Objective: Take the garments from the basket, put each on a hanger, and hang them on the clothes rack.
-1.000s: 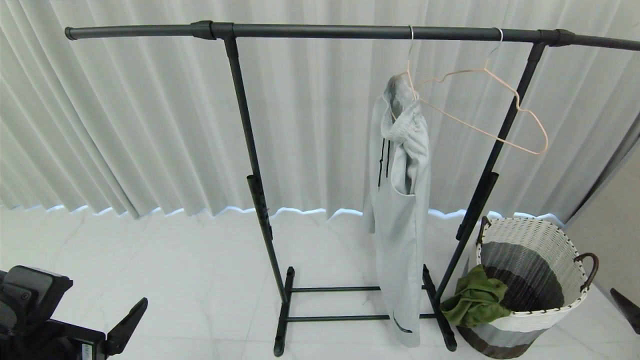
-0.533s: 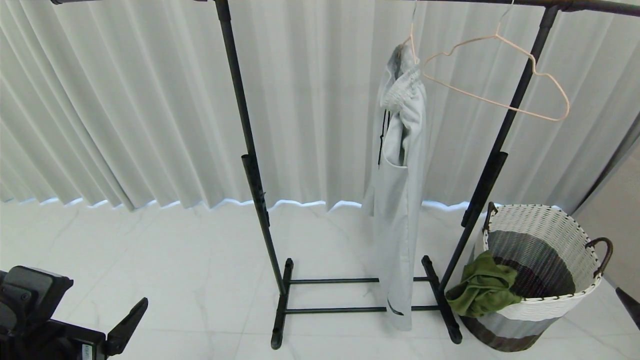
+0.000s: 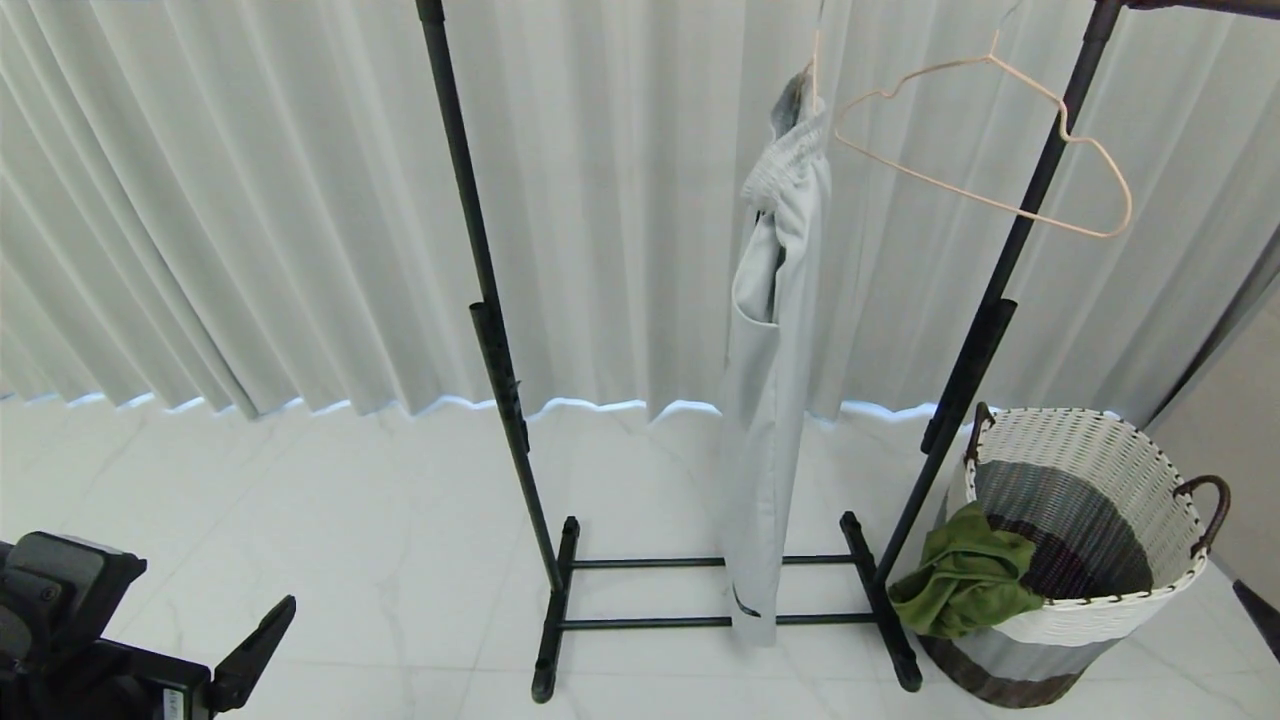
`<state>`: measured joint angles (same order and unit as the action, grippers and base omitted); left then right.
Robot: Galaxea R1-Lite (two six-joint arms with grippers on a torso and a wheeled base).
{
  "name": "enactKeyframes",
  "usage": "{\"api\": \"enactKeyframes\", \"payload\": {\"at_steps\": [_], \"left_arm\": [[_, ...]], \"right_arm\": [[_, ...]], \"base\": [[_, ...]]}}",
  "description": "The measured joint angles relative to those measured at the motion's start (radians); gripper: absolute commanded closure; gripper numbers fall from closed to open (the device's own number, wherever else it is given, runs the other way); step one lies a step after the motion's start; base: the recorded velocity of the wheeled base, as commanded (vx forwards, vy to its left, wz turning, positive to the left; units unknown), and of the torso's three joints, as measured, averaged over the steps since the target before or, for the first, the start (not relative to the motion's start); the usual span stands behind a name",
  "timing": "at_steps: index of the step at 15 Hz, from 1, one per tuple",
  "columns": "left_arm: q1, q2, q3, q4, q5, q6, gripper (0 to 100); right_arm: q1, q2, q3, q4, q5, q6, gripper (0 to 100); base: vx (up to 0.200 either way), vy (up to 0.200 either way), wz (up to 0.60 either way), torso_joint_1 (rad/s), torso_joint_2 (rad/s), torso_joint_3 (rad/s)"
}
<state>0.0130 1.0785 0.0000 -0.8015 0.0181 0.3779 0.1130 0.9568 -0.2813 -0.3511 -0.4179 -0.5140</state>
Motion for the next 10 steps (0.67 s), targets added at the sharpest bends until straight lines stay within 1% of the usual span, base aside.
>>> {"api": "enactKeyframes", "payload": {"at_steps": [4,10], "left_arm": [[0.0,-0.006,0.0,-0.002,0.0,0.0,0],[0.001,-0.006,0.0,-0.001,0.0,0.0,0]], "right_arm": [[0.0,0.001,0.001,0.0,0.003,0.0,0],[0.0,0.001,0.005,-0.001,0.005,0.0,0]], "base": [[0.0,-0.2,0.0,-0.001,0.0,0.005],[0.0,0.0,0.0,0.0,0.0,0.0]]}}
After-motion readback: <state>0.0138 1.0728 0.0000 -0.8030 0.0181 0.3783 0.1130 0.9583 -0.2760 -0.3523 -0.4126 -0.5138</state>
